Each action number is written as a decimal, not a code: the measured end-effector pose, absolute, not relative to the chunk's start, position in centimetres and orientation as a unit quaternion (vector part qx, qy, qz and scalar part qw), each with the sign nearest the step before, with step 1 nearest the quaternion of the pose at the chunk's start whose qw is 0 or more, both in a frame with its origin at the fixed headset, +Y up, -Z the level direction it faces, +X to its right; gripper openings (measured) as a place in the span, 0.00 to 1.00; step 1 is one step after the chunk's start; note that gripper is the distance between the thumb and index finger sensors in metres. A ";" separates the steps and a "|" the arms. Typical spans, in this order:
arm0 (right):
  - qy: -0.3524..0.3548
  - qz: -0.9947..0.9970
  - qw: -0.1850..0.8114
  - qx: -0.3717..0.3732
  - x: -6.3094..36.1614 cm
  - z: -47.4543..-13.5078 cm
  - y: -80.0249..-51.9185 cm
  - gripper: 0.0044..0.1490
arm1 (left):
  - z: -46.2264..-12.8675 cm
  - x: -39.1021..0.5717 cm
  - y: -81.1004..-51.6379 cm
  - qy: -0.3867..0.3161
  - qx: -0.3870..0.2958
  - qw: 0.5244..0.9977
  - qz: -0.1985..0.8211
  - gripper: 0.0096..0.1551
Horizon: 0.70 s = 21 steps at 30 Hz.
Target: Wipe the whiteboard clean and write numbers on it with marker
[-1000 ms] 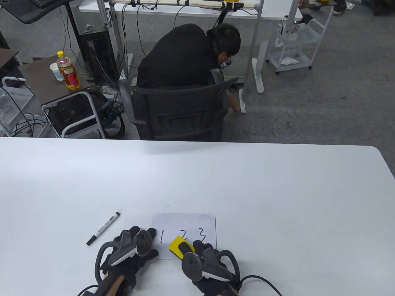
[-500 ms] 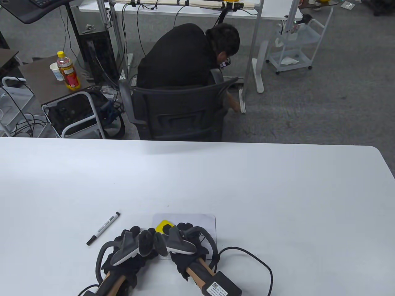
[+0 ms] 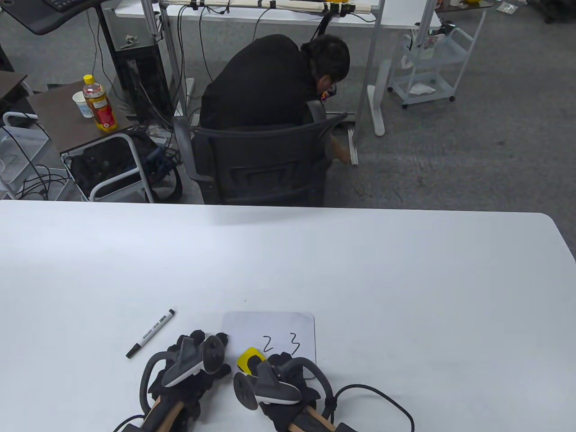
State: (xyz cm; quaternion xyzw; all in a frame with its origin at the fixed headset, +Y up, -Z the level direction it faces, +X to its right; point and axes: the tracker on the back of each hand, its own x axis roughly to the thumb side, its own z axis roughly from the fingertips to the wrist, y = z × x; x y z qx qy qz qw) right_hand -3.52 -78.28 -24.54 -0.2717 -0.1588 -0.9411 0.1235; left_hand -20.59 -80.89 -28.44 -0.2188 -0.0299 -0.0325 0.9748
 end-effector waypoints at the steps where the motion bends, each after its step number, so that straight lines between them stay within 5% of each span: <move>1: -0.160 -0.941 0.125 -0.270 -3.7 -25.0 -78.3 0.42 | -28.4 -20.6 -80.9 -0.030 -0.219 0.975 -0.034 0.43; 13: -0.157 -0.968 0.100 -0.169 -6.0 -32.9 -78.6 0.41 | -28.4 -20.5 -80.9 -0.032 -0.221 0.974 -0.035 0.43; 21: -0.152 -0.967 0.082 -0.188 -3.3 -30.1 -78.7 0.42 | -28.4 -20.5 -81.0 -0.031 -0.224 0.973 -0.040 0.43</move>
